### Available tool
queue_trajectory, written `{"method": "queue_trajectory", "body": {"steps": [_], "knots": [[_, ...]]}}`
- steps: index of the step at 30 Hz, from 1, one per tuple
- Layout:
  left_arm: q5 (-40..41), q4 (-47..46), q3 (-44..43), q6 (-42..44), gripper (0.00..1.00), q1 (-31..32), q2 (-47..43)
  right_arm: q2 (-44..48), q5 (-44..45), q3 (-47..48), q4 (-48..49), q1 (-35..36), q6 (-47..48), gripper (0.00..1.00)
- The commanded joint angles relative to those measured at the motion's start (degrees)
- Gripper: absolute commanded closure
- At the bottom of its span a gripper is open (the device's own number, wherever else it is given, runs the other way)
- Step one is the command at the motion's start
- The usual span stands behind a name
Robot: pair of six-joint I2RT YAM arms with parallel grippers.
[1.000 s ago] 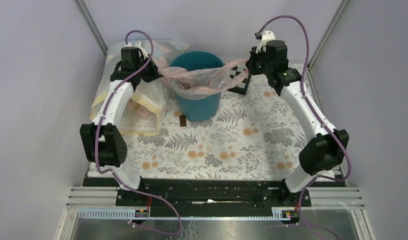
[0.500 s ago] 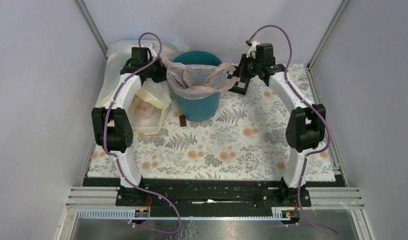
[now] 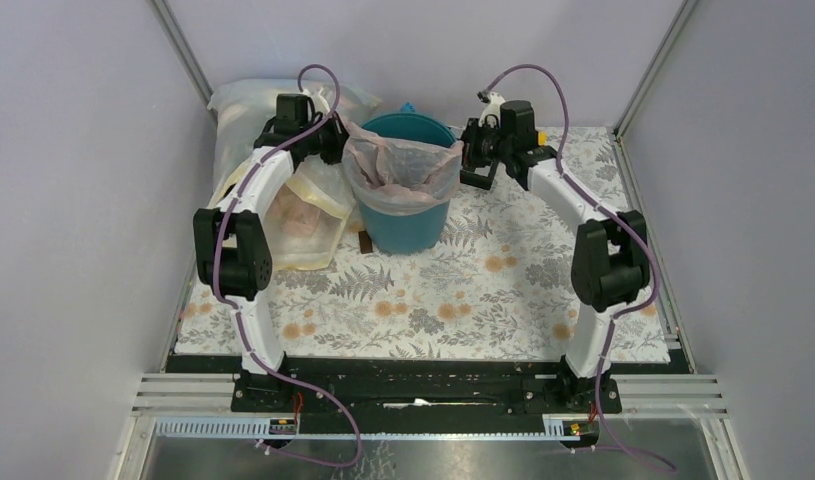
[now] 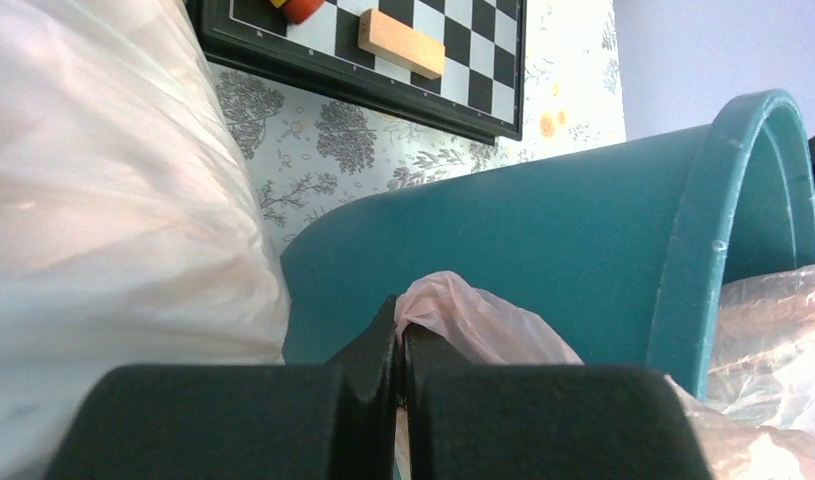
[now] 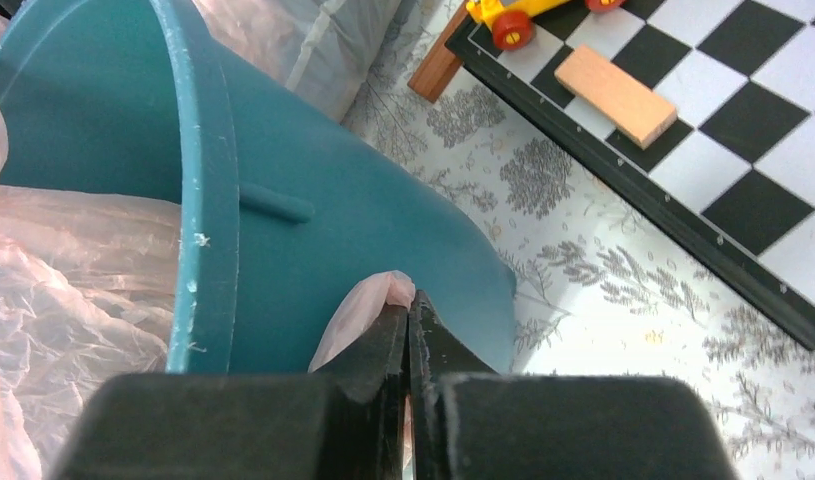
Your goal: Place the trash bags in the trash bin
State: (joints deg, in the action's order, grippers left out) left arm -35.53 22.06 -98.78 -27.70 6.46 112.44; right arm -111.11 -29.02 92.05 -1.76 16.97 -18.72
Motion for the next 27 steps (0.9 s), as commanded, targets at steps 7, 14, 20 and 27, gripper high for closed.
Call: {"method": "queue_trajectory", "body": {"steps": [7, 14, 20, 27], "knots": [[-4.9, 1.3, 4.3, 1.4, 1.0, 6.7, -4.3, 19.5, 3.6, -14.5, -0.2, 4.0, -4.3, 1.0], [-5.5, 3.0, 7.3, 2.6, 1.0, 10.1, -8.0, 32.0, 11.0, -26.3, -4.2, 4.3, -4.0, 1.0], [0.9, 6.7, 6.3, 4.6, 0.93, 10.0, -12.3, 41.7, 20.7, -30.8, -9.7, 4.3, -0.3, 0.84], [8.1, 8.7, 5.7, 4.6, 1.0, 9.4, -16.8, 45.5, 34.4, -26.3, -19.0, 4.2, 5.7, 0.45]]}}
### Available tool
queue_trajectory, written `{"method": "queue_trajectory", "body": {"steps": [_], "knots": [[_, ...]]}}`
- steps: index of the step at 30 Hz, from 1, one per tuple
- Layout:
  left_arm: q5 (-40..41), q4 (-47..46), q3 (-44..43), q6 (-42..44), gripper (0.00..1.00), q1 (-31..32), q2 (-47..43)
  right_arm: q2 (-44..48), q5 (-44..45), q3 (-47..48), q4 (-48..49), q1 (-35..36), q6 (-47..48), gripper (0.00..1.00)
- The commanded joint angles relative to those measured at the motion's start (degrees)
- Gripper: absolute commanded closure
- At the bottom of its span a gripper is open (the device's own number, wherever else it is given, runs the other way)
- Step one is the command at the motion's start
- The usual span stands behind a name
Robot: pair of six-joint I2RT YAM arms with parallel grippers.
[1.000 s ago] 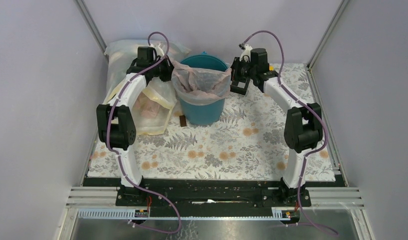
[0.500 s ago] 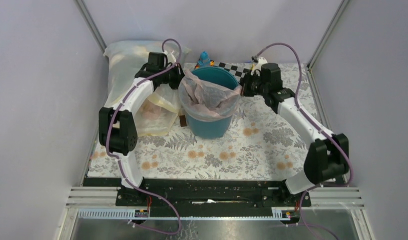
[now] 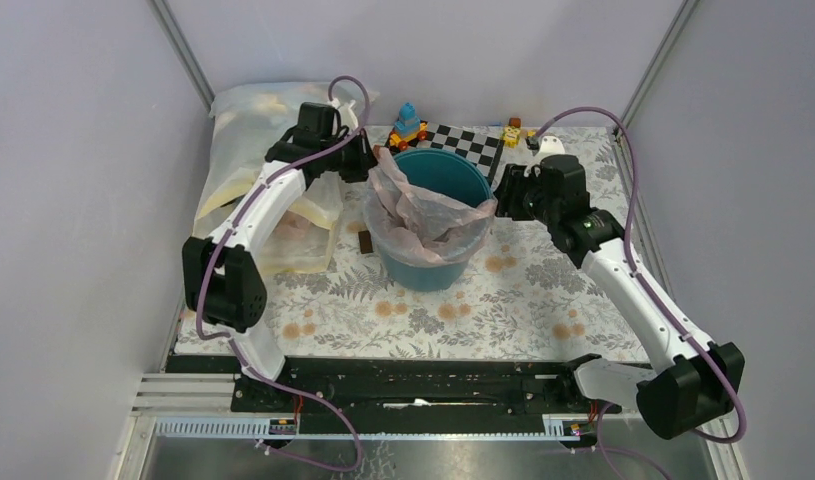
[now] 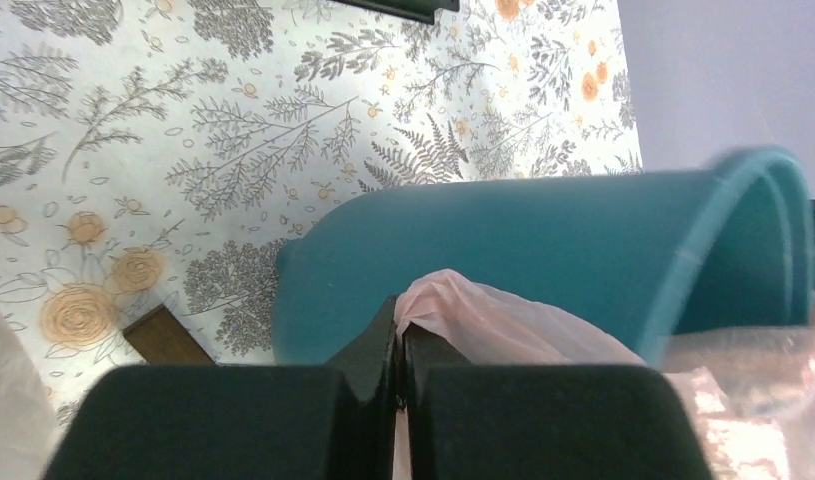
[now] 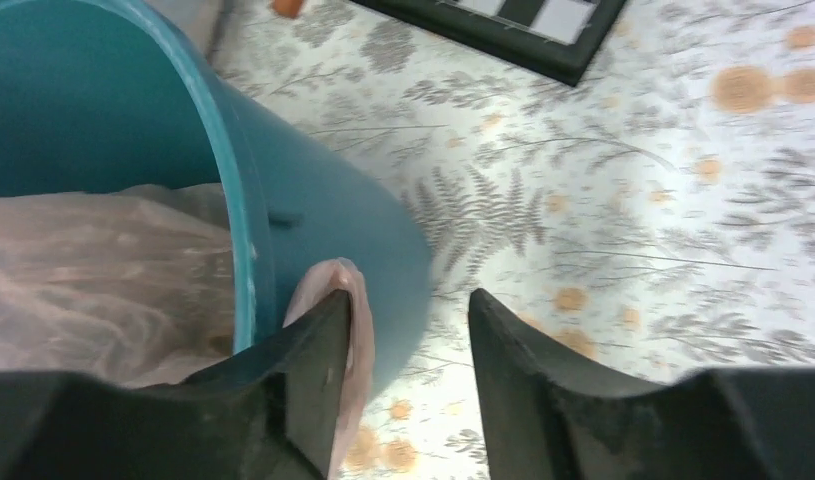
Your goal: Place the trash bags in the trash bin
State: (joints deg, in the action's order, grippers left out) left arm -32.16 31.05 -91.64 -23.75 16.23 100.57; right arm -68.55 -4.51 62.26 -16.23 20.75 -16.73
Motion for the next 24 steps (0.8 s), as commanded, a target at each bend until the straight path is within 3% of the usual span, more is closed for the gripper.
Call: {"method": "queue_trajectory", "body": {"steps": [1, 4, 7, 10, 17, 19, 24], "knots": [[5.4, -0.4, -0.9, 0.7, 1.0, -0.7, -5.8, 4.3, 11.6, 3.2, -4.5, 0.4, 4.1, 0.39], [5.6, -1.0, 0.6, 0.9, 1.0, -1.7, -6.8, 7.4, 15.5, 3.5, -4.1, 0.4, 5.7, 0.27], [4.8, -1.0, 1.5, 1.2, 1.0, -2.3, -6.2, 7.2, 14.6, 6.7, -5.6, 0.4, 7.7, 0.25], [6.6, 0.2, 1.8, 1.7, 1.0, -3.0, -5.8, 5.6, 6.4, 11.3, -6.3, 0.4, 10.7, 0.27], [7.6, -0.1, 4.0, 1.6, 1.0, -5.0, -8.5, -3.5, -25.3, 23.1, -6.9, 1.1, 16.1, 0.34], [7.6, -0.1, 4.4, 1.6, 1.0, -5.2, -9.3, -7.1, -28.5, 26.4, -8.5, 3.4, 17.8, 0.34], [7.0, -0.1, 5.4, 1.6, 1.0, -5.5, -10.8, -17.1, -26.2, 36.4, -14.2, 10.2, 22.0, 0.32]]}}
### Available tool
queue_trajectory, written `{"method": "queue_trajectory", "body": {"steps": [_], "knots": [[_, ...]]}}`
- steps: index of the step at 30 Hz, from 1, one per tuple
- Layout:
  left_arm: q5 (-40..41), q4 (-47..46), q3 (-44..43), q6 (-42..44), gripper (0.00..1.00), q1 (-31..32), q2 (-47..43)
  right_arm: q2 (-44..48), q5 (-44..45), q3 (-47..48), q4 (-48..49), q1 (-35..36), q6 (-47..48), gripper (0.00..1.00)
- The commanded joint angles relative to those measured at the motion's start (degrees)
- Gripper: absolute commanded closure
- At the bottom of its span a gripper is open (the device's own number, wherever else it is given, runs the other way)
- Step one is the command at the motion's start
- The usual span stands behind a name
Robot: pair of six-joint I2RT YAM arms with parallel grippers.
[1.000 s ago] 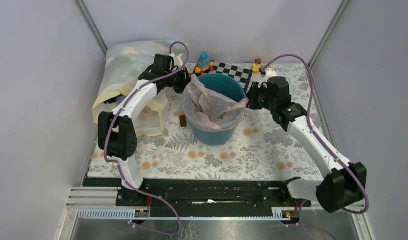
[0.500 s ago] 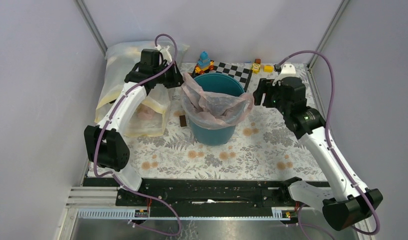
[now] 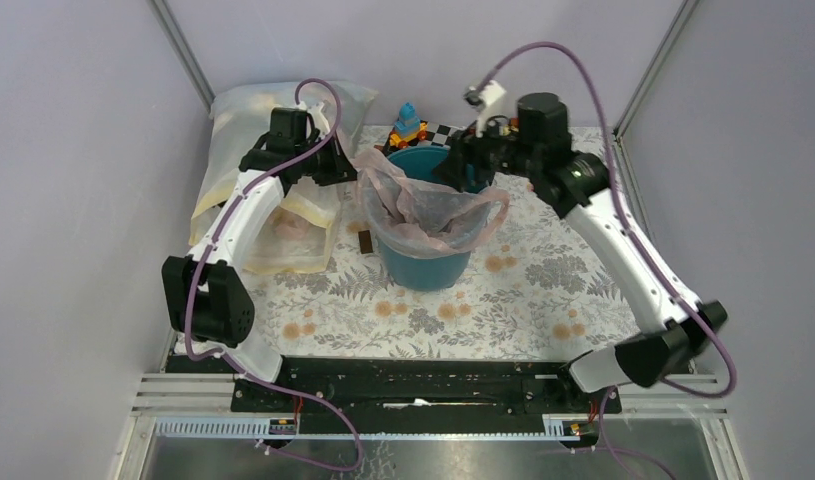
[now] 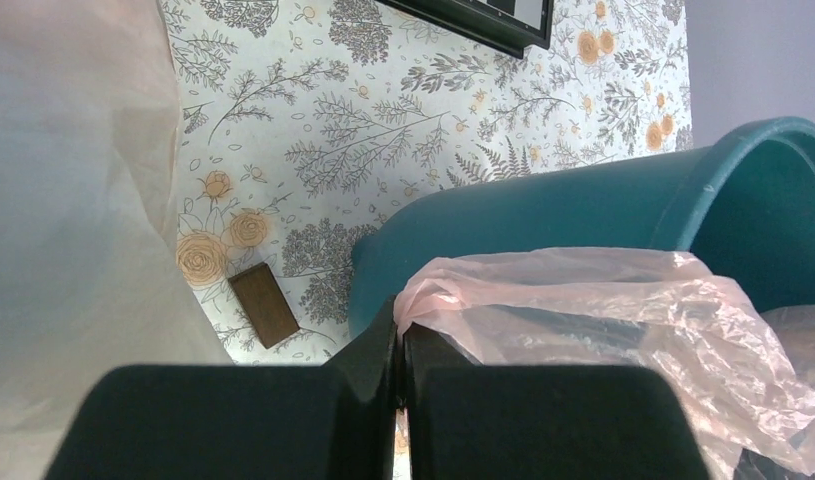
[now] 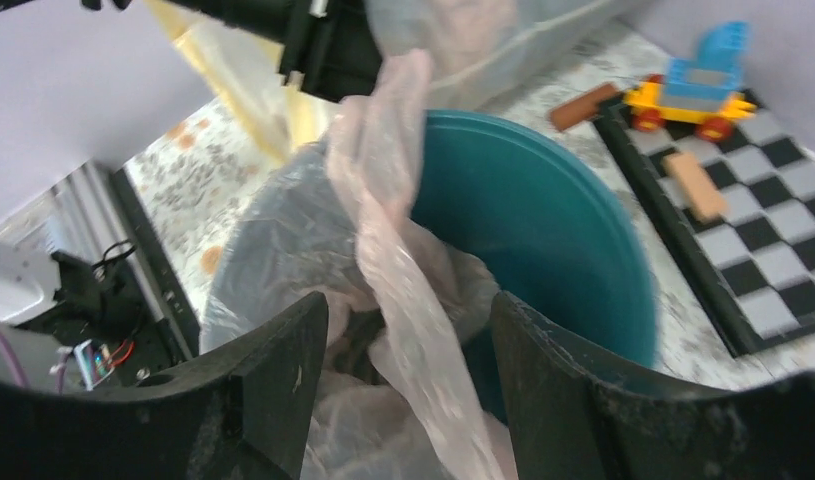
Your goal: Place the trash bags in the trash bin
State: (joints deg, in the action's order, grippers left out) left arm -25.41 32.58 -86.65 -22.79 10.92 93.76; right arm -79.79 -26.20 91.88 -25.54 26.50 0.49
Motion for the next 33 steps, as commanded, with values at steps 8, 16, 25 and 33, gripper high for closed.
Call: {"method": "queue_trajectory", "body": {"steps": [8, 16, 25, 33], "knots": [[0.4, -1.6, 0.8, 1.1, 1.0, -0.3, -4.9, -16.0, -0.4, 16.0, -11.5, 8.4, 8.1, 0.4], [0.6, -1.3, 0.4, 1.3, 1.0, -0.5, -4.3, -19.2, -0.1, 18.3, -14.3, 8.7, 10.3, 0.64], [1.3, -0.9, 0.2, 1.6, 1.0, -1.3, -3.2, -19.1, 6.6, 18.5, -9.5, 8.6, 9.1, 1.0], [0.2, -0.8, 0.1, 1.1, 1.0, -1.6, -2.0, -24.5, 12.2, 26.8, -7.0, 4.4, 5.1, 1.0]]}}
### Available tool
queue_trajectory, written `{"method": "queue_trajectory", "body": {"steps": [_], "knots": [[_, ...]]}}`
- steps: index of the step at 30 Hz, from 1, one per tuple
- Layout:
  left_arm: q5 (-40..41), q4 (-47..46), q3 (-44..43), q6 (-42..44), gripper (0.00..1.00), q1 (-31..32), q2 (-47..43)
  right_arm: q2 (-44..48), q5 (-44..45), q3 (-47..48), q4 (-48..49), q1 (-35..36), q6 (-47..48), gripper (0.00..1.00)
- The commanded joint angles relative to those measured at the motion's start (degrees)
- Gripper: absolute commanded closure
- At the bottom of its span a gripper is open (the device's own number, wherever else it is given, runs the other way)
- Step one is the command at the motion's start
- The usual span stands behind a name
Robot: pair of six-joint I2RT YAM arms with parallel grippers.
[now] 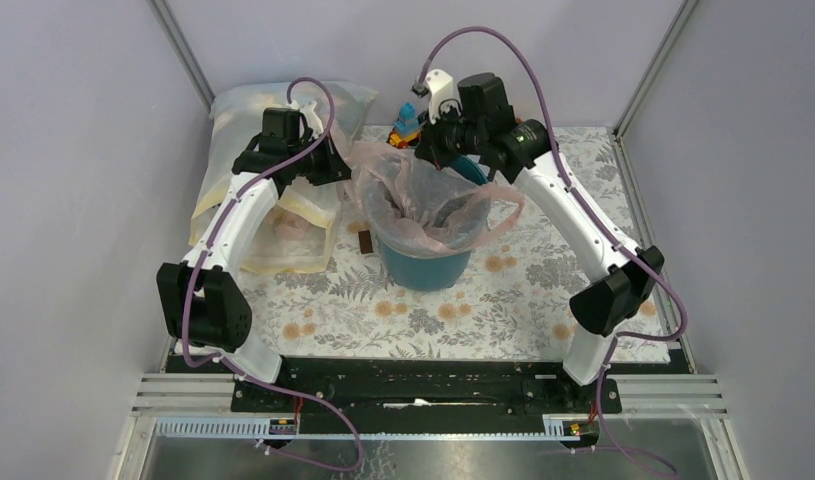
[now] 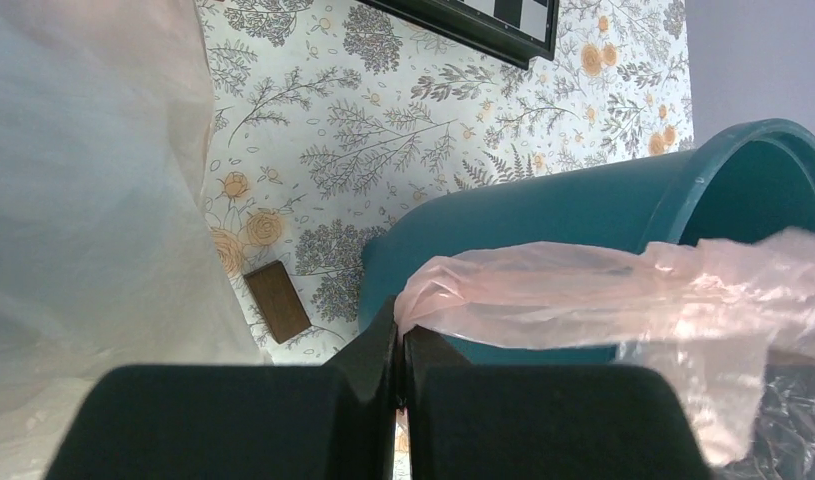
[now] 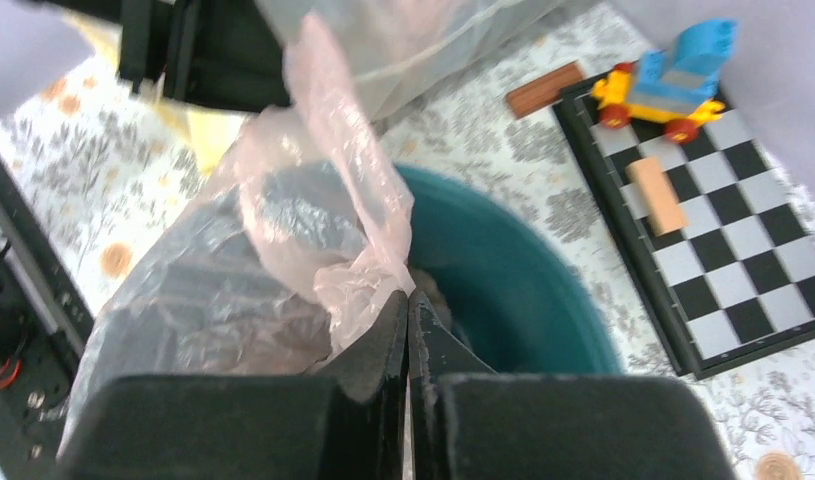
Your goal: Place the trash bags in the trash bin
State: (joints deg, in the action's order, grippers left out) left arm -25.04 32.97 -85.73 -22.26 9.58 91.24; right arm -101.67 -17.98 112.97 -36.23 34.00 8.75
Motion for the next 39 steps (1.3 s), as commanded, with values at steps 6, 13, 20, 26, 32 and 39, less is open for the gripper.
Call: {"method": "queue_trajectory", "body": {"steps": [6, 13, 20, 26, 32, 39], "knots": [[-1.8, -1.2, -0.7, 0.5, 1.0, -0.3, 1.3, -7.0, 1.2, 9.3, 5.5, -9.2, -6.7, 1.0], [-2.0, -1.0, 0.6, 0.7, 1.0, -0.3, 2.1, -13.4, -1.1, 13.3, 4.3, -12.2, -7.1, 1.0], [-1.6, -0.5, 3.0, 0.4, 1.0, 0.4, 2.8, -17.9, -8.3, 13.2, 2.6, -15.5, -8.3, 1.0], [-0.7, -5.4, 8.0, -2.0, 1.0, 1.9, 0.6, -17.7, -8.3, 17.5, -3.2, -15.8, -10.3, 0.91], [1.9, -7.6, 10.7, -2.4, 1.0, 1.9, -3.4, -8.9, 0.6, 17.0, -3.5, -16.1, -11.8, 0.55], [2.5, -9.4, 13.0, -2.4, 1.0, 1.9, -6.1, 5.0, 2.1, 2.6, -1.6, -16.8, -12.1, 0.39]]}}
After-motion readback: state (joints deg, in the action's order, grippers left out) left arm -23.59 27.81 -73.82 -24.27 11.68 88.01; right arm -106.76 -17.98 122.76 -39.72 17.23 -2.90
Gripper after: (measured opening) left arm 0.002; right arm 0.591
